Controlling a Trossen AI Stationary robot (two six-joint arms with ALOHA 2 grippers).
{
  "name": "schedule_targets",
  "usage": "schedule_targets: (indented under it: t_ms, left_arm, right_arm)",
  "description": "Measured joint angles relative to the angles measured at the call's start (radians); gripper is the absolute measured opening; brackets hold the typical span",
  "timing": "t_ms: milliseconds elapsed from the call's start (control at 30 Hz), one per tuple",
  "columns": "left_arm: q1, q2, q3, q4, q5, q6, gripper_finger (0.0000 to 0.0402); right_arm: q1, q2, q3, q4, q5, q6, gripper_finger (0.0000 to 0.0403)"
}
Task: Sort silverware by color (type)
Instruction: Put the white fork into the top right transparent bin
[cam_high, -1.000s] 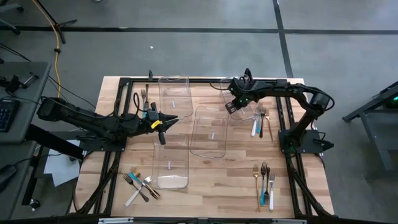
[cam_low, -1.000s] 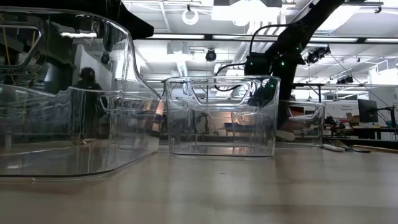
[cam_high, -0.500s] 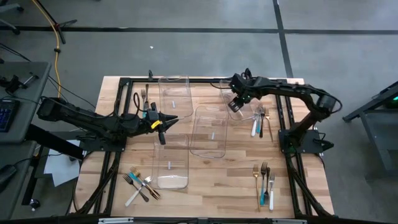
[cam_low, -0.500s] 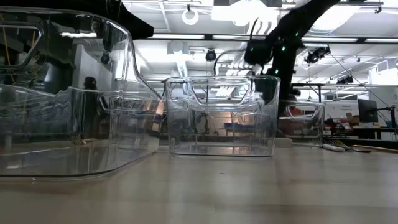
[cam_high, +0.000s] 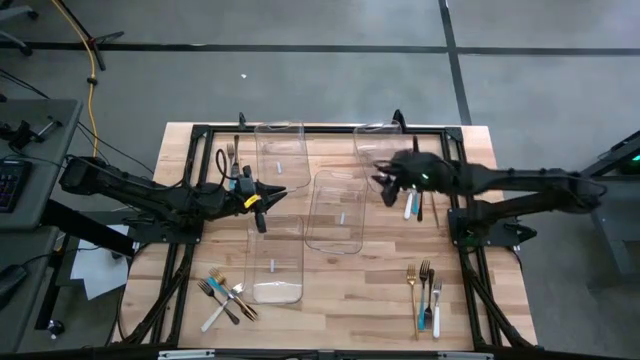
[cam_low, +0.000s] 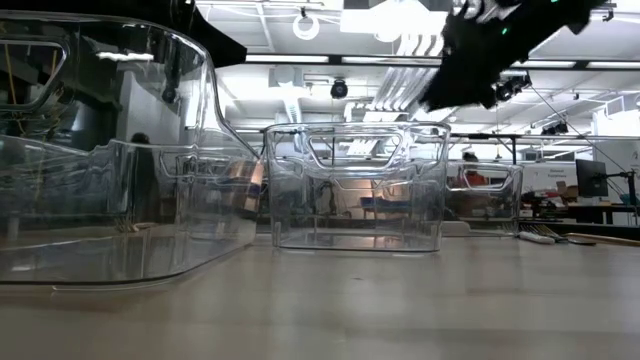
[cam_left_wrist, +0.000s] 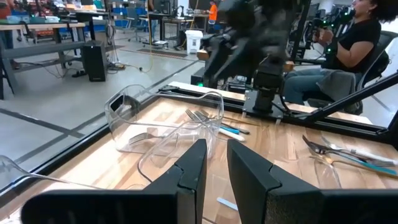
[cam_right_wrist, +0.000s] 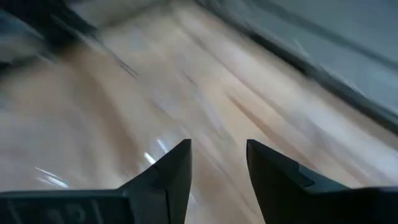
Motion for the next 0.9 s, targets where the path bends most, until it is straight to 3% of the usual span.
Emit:
schedule_targets:
  t_ms: [167, 267, 533, 900]
  left_arm:
    - [0.000, 0.000, 0.000, 0.000, 0.018, -0.014, 0.0056]
    - [0.000, 0.000, 0.000, 0.000, 0.023, -0.014, 0.0056]
    - [0.000, 0.000, 0.000, -0.005, 0.023, -0.016, 0.0056]
    - [0.000, 0.000, 0.000, -0.006, 0.023, -0.049, 0.0056]
  right_arm:
    - [0.125, -0.055, -0.173, 0.495, -0.060, -0.134, 0.0149]
    - [0.174, -0.049, -0.238, 0.662, -0.079, -0.215, 0.0149]
    - [0.249, -0.045, -0.288, 0.618, -0.080, -0.258, 0.0149]
    - [0.259, -0.045, -0.288, 0.649, -0.081, -0.282, 0.0149]
